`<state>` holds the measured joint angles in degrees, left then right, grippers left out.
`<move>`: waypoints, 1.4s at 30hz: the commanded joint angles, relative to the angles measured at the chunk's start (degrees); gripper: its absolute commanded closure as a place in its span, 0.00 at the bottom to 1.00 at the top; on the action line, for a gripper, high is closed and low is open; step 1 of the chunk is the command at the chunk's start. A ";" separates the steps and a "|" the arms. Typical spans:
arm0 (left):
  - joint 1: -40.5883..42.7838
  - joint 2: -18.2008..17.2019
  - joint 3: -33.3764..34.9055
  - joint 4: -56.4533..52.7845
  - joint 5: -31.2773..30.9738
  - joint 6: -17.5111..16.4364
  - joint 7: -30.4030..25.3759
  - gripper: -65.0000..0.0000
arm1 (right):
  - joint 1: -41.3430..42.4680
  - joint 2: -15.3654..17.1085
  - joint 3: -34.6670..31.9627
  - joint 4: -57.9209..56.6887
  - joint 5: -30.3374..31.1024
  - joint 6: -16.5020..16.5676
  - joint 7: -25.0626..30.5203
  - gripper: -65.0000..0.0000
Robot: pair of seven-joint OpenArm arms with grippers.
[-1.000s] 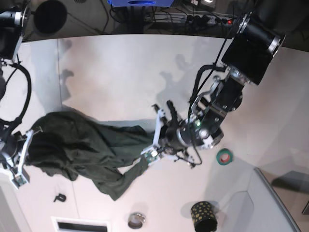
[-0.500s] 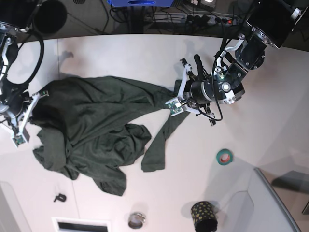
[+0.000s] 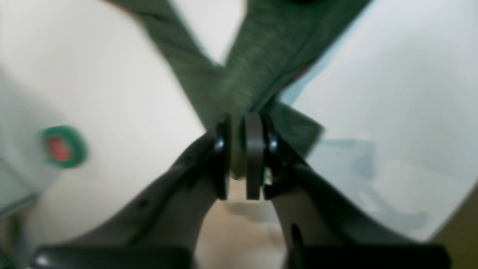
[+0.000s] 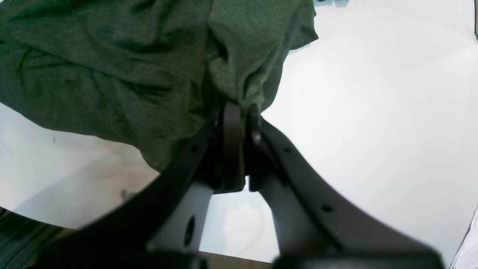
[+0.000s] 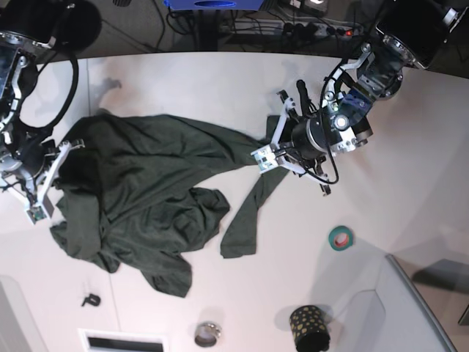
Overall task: Layout the t-shirt on the table in an organized manner, then fold the t-shirt properly
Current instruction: 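Drag the held shirt part with the left gripper away from the right gripper, then move the left gripper back over the shirt and grasp it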
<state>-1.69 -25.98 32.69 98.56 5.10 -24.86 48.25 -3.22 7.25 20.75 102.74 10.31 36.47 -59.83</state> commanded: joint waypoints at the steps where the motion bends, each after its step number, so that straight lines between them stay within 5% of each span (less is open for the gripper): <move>1: 0.95 -0.26 -0.29 1.26 2.32 0.38 -0.29 0.81 | 0.81 0.62 0.21 0.95 0.46 -0.12 0.89 1.00; 5: 4.29 -0.18 -0.29 1.61 9.18 0.38 -0.29 0.66 | 0.81 0.62 0.21 0.87 0.38 -0.12 0.80 1.00; 12: 6.66 -0.18 -0.29 3.28 9.62 0.38 -0.82 0.52 | 0.81 0.62 0.21 -0.80 0.38 -0.12 0.98 1.00; 17: 7.36 0.00 7.27 8.21 13.40 0.55 -13.92 0.39 | 0.19 0.62 0.30 -4.06 0.38 -0.12 3.70 1.00; 25: 4.38 11.95 15.71 -1.20 28.79 0.29 -15.94 0.26 | -0.25 0.62 0.30 -5.55 0.38 -0.12 4.49 1.00; 32: -2.31 17.23 15.62 -13.33 28.96 -6.74 -15.94 0.27 | -0.25 0.71 0.30 -5.46 0.38 -0.12 4.49 1.00; 42: -10.39 24.79 15.71 -31.62 28.87 -6.57 -16.82 0.27 | 0.02 0.71 0.30 -5.11 0.38 -0.12 4.49 1.00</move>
<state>-12.25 -0.82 48.40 67.40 32.93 -31.22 29.76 -4.12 7.38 20.80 96.38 10.26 36.47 -56.34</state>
